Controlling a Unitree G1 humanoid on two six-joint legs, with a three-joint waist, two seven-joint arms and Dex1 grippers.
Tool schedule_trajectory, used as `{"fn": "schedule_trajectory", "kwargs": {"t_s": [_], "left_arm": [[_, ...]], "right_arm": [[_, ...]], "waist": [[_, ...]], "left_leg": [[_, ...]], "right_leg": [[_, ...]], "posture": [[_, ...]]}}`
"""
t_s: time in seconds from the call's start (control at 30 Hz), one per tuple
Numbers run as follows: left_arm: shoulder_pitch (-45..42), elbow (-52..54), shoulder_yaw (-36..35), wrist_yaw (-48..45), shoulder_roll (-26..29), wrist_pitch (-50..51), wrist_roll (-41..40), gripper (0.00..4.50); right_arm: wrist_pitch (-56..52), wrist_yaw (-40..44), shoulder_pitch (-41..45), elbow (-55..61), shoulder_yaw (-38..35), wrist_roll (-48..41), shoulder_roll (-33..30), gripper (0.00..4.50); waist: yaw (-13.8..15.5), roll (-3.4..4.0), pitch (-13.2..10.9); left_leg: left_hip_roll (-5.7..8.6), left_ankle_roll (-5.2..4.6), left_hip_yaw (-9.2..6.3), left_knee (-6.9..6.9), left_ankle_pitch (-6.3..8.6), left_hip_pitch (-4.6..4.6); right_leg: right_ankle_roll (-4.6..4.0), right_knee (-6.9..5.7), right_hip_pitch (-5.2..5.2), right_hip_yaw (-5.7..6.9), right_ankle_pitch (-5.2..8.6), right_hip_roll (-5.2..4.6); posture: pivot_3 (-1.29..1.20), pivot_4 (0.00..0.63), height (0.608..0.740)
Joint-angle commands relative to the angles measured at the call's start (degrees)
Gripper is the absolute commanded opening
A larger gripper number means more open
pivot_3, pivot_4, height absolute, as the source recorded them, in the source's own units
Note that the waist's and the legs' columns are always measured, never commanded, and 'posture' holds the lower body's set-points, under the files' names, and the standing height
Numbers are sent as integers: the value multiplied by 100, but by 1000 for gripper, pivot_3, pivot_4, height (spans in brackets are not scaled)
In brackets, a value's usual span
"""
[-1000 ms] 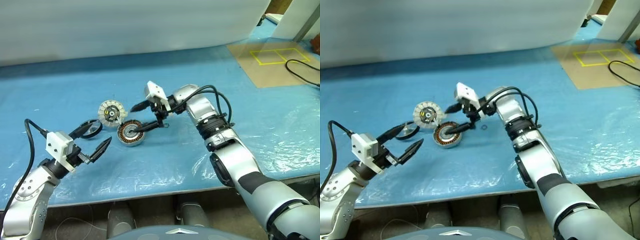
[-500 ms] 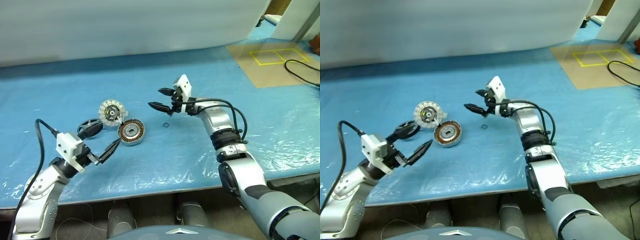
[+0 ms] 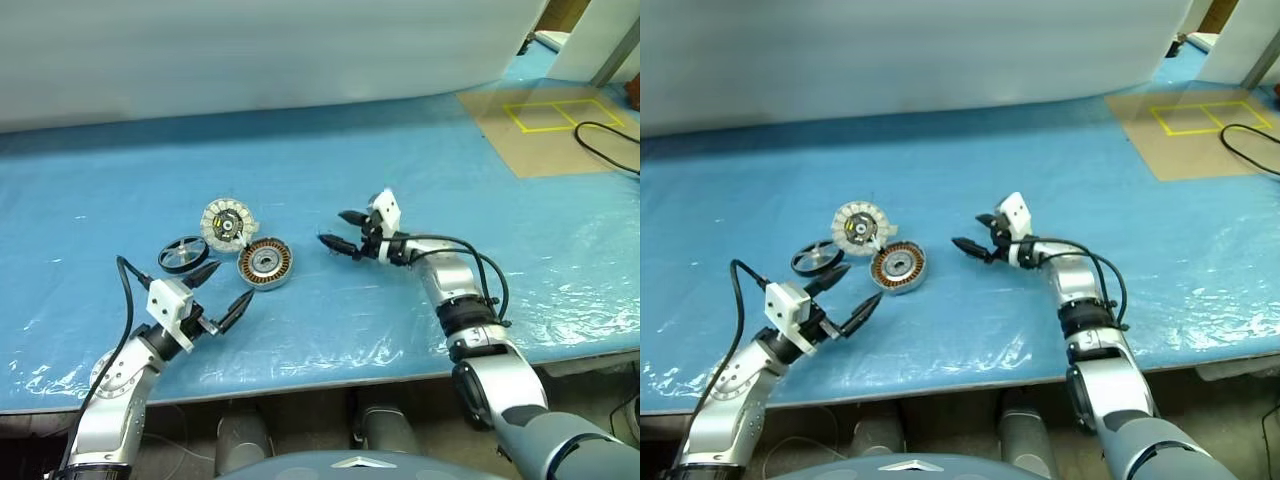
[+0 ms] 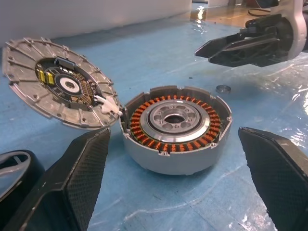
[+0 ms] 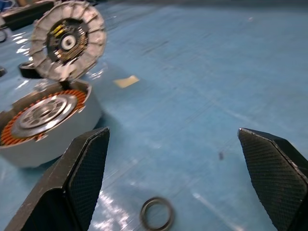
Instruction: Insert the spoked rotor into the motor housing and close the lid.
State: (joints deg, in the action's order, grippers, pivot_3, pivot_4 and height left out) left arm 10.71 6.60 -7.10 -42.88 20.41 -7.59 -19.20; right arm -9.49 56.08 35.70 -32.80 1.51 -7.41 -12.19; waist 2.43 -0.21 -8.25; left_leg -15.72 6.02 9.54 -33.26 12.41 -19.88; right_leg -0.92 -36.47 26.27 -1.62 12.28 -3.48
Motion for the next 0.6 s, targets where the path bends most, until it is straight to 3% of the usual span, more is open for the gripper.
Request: {"fn": "schedule_trajectory", "kwargs": {"t_s": [0.03, 0.5, 0.6], "left_arm": [[-66, 25, 22, 17, -5, -171, 1, 4500], [-307, 22, 127, 13, 35, -65, 24, 4500], [-322, 12, 137, 12, 38, -62, 20, 4500]], "right_arm": [[-2, 56, -152, 469, 222, -12, -82, 4486], [401, -674, -282, -38, 598, 475, -223, 4486], [518, -708, -291, -160, 624, 530, -281, 3818]], "waist": [[-5, 0, 0], [-8, -1, 0], [-9, -1, 0]], "left_leg": [[0, 0, 0, 0, 0, 1], [1, 2, 0, 2, 0, 7], [3, 2, 0, 2, 1, 17]], "right_leg": [[0, 0, 0, 0, 0, 0], [1, 7, -9, -1, 0, 0], [1, 8, -19, -1, 1, -3]], "posture": [[0, 150, 740], [0, 150, 740], [0, 150, 740]]}}
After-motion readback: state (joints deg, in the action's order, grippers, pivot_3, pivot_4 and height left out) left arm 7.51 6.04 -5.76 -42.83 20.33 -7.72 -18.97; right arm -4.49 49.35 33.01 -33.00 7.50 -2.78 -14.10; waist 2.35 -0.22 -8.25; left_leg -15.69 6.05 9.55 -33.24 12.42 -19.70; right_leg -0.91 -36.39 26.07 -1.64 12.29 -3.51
